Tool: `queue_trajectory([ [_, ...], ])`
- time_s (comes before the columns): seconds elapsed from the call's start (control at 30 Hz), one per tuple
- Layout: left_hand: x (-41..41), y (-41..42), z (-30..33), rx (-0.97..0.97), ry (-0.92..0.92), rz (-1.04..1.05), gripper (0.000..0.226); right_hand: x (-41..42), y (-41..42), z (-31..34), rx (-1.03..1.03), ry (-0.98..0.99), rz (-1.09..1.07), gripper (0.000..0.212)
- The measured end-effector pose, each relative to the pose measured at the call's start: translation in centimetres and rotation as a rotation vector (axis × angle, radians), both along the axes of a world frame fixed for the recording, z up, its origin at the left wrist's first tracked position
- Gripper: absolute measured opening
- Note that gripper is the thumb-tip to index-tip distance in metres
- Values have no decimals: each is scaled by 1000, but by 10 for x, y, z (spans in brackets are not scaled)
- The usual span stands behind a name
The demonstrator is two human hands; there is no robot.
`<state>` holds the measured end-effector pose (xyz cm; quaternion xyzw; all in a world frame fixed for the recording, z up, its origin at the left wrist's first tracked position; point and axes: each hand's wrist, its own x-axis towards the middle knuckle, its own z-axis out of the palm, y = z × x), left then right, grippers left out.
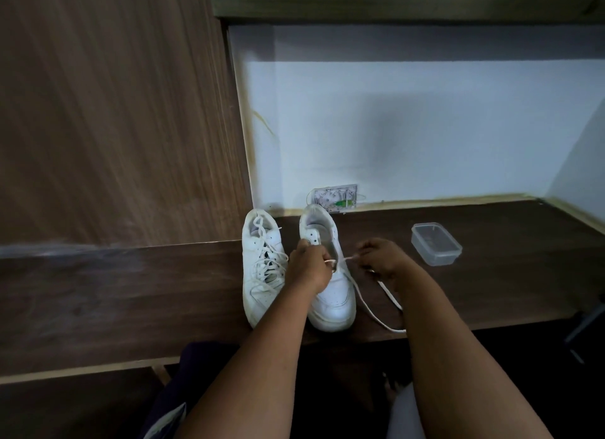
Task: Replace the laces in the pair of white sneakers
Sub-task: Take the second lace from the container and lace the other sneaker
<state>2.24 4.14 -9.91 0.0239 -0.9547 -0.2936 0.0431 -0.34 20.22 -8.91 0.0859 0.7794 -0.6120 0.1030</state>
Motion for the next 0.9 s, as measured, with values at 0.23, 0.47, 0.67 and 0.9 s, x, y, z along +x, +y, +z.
queue_trajectory([
  [0.23, 3, -21, 27, 105, -249, -134, 24, -10, 95, 15, 123, 67, -837, 38],
  [0.47, 10, -28, 38, 264, -274, -110, 15, -2, 45, 38, -65, 204, -380, 23],
  [0.67, 20, -26, 43, 348, -232, -82, 29, 16, -13, 11, 749, 236, 306, 34],
  [0.9, 23, -40, 57, 718, -289, -16, 30, 22, -17, 3, 699, 265, 209, 30],
])
